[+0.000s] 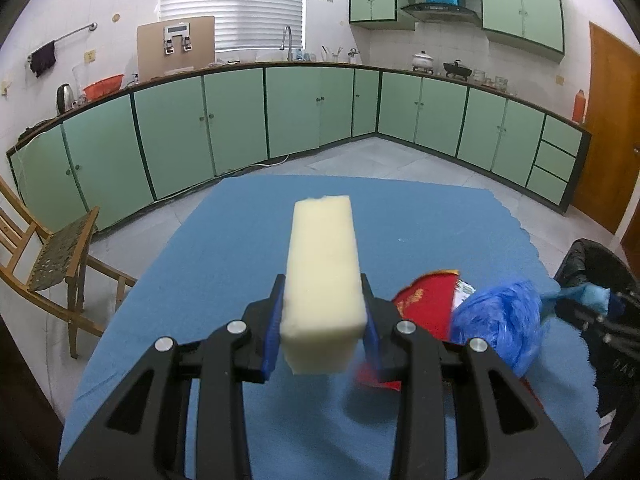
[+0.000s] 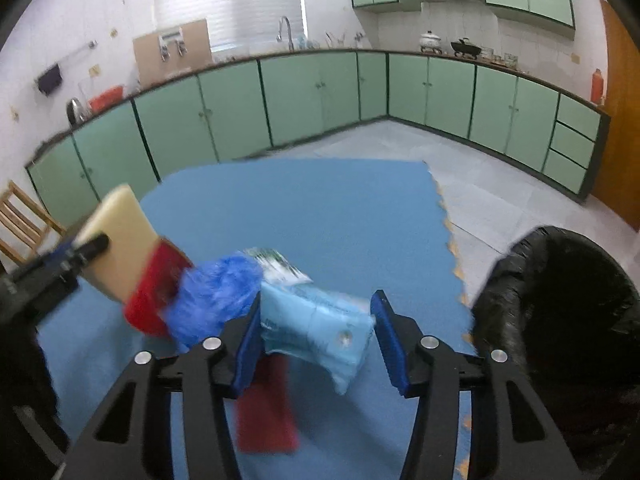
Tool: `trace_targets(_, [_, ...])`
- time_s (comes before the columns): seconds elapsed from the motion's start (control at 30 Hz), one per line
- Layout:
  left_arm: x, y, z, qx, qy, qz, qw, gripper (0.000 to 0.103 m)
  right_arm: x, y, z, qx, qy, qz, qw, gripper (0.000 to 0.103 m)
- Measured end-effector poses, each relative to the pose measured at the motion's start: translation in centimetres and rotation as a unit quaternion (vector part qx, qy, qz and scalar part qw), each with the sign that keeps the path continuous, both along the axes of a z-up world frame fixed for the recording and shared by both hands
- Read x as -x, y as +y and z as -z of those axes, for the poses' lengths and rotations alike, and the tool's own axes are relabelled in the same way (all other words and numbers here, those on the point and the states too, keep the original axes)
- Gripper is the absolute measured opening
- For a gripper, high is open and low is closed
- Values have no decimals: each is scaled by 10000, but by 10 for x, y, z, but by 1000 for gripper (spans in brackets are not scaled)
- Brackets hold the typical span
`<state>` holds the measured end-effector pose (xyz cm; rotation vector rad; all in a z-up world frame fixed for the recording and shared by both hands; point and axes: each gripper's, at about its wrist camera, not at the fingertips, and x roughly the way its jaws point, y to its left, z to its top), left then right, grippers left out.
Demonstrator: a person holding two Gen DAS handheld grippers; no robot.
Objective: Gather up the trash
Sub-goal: 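Grasp the white milk carton with the right tool while the left tool holds the sponge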
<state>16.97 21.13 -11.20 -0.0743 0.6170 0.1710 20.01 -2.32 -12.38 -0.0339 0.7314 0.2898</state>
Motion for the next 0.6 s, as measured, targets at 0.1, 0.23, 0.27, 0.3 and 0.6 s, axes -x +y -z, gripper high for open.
trace_targets(0.1, [2, -6, 3, -18, 71, 16, 10000, 32, 3, -8, 8, 20, 158, 38, 9999, 52])
trace_targets(0.23, [8, -8, 9, -53, 193, -32, 9998, 32, 6, -8, 12, 12, 230, -20, 9997, 55])
trace_targets(0.27, [10, -7, 10, -65, 207, -55, 9997, 32, 7, -7, 12, 22, 225, -41, 9997, 56])
trace_targets(0.3, [12, -6, 10, -71, 224, -63, 9997, 32, 8, -8, 12, 26, 219, -57, 9997, 57])
trace_targets(0.6, [37, -8, 12, 34, 417, -51, 9991, 32, 15, -13, 14, -50, 193, 13, 9998, 63])
